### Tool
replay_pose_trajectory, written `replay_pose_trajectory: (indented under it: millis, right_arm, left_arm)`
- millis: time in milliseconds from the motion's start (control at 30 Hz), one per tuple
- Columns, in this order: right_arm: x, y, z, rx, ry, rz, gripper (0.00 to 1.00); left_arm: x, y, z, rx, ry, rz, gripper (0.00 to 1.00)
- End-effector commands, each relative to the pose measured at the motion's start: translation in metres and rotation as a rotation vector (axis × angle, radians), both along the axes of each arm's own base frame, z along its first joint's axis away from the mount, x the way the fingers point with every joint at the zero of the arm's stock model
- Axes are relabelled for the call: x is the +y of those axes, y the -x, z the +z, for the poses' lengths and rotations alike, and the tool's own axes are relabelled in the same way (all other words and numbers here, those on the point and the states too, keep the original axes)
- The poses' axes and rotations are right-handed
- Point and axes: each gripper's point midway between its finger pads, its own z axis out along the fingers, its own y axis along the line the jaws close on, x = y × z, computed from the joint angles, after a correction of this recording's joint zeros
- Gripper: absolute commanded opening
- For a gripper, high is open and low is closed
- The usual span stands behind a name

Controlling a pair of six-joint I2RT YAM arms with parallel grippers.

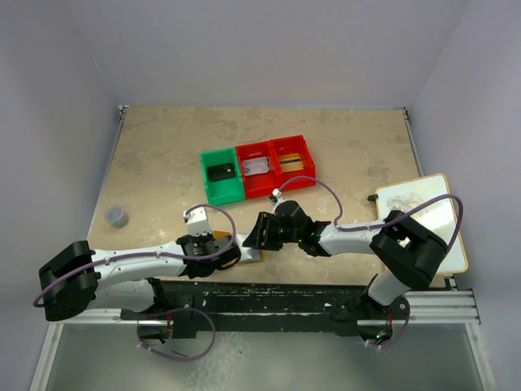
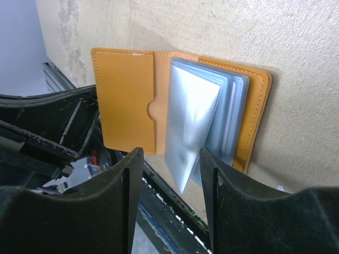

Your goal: Take the credit cards out of the card holder

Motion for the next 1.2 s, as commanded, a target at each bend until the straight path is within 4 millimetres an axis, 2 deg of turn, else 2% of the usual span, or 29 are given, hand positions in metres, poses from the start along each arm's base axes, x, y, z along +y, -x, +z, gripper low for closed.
replay_pose_trajectory:
  millis: [0, 333, 467, 633, 733, 833, 1000, 1167]
  right_arm:
    - [0.015, -0.002, 0.008, -0.016, -0.030, 0.029, 0.50]
    - [0.027, 0.002, 0.016, -0.012, -0.111, 0.052, 0.50]
    - [0.024, 0.000, 0.015, -0.006, -0.129, 0.007, 0.51]
    - [0.033, 0.003, 0.030, -0.016, -0.230, 0.035, 0.51]
    - [0.033, 0.002, 0.037, -0.007, -0.277, 0.001, 0.51]
    - [0.031, 0.003, 0.034, 0.010, -0.296, -0.012, 0.51]
    - [0.025, 0.010, 0.026, 0.043, -0.299, -0.021, 0.49]
    - [0.015, 0.005, 0.035, 0.023, -0.312, -0.074, 0.49]
  left_arm:
    - [0.004, -0.001, 0.000, -0.011, -0.014, -0.001, 0.00]
    - [-0.003, 0.000, -0.006, 0.002, 0.001, -0.028, 0.00]
    - [-0.005, 0.001, -0.011, 0.015, -0.003, -0.045, 0.00]
    - [-0.012, 0.004, -0.026, 0.048, 0.003, -0.068, 0.00]
    - [-0.015, 0.002, -0.031, 0.053, -0.008, -0.073, 0.00]
    - [-0.025, -0.002, -0.032, 0.045, 0.013, -0.087, 0.00]
    - [-0.054, -0.012, -0.026, 0.017, 0.092, -0.146, 0.00]
    - [-0.083, -0.017, -0.025, 0.024, 0.134, -0.212, 0.00]
